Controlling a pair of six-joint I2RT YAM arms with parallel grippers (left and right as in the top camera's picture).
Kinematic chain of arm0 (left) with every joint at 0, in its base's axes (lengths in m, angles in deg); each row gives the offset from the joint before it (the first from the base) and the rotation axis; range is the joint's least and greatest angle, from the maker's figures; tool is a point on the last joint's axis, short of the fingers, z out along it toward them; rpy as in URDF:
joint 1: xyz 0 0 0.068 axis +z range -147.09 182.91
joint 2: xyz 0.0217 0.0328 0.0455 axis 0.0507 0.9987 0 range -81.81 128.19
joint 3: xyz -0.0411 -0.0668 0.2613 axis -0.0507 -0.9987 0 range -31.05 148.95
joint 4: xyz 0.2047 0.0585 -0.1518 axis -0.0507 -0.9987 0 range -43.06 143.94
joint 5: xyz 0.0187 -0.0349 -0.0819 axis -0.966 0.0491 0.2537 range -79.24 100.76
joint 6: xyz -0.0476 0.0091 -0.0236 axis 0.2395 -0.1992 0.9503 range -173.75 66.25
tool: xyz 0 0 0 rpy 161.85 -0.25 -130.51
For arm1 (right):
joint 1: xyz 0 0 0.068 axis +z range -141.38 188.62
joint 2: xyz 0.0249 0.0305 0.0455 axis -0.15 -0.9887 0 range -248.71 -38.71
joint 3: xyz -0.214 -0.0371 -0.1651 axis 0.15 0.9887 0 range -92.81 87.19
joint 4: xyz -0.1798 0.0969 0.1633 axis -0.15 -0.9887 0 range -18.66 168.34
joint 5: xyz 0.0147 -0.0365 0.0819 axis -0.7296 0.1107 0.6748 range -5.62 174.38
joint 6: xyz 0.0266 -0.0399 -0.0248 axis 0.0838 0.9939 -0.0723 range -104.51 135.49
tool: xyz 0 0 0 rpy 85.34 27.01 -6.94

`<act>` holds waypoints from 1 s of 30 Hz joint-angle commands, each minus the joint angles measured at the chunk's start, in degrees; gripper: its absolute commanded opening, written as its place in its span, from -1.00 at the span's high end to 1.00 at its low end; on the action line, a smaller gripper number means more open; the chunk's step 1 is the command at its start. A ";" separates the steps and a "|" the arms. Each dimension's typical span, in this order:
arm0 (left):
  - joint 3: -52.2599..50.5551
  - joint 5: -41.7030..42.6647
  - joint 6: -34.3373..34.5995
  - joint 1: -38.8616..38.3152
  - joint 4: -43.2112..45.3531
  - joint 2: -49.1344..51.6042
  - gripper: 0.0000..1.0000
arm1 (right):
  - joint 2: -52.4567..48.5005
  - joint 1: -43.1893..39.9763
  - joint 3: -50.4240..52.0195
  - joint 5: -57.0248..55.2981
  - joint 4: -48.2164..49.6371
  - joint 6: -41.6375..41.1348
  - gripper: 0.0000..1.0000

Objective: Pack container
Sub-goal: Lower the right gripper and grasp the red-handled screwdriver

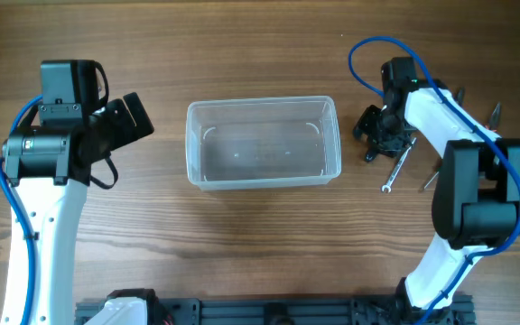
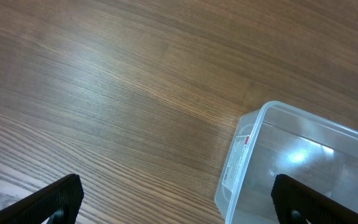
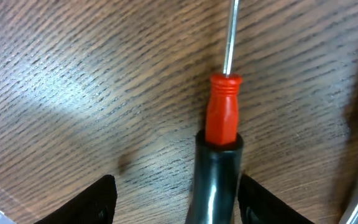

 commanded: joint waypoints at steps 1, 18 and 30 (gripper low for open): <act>0.44 -0.52 0.94 0.39 -0.15 0.26 -0.99 | -2.67 0.33 0.46 -1.29 -1.36 -4.48 -0.20; 0.44 -0.52 0.92 0.39 -0.31 0.26 -1.00 | -2.67 0.35 0.46 -3.19 -2.71 -5.86 0.47; 0.44 -0.52 0.92 0.39 -0.31 0.26 -0.99 | -2.67 0.46 0.46 -3.13 -2.78 -5.77 0.85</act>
